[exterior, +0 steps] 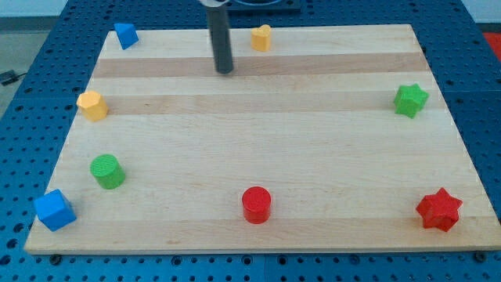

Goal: Push the yellow heart slightly towards its top

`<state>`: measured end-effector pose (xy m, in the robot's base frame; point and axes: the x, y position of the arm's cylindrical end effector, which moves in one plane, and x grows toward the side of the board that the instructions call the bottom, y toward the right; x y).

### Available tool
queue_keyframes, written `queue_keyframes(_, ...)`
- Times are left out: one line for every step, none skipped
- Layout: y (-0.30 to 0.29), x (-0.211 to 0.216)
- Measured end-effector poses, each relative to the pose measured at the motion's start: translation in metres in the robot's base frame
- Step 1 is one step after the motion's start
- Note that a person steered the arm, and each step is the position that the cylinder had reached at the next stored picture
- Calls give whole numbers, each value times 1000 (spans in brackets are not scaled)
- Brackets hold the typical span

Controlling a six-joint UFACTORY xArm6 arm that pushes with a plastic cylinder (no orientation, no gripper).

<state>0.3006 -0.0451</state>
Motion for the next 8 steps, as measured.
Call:
queue_keyframes(24,-12)
queue_keyframes(28,-29)
queue_keyframes(37,-37)
queue_keyframes(43,-38)
queue_keyframes(44,-43)
queue_keyframes(49,-43)
queue_keyframes(52,-45)
queue_keyframes(52,-54)
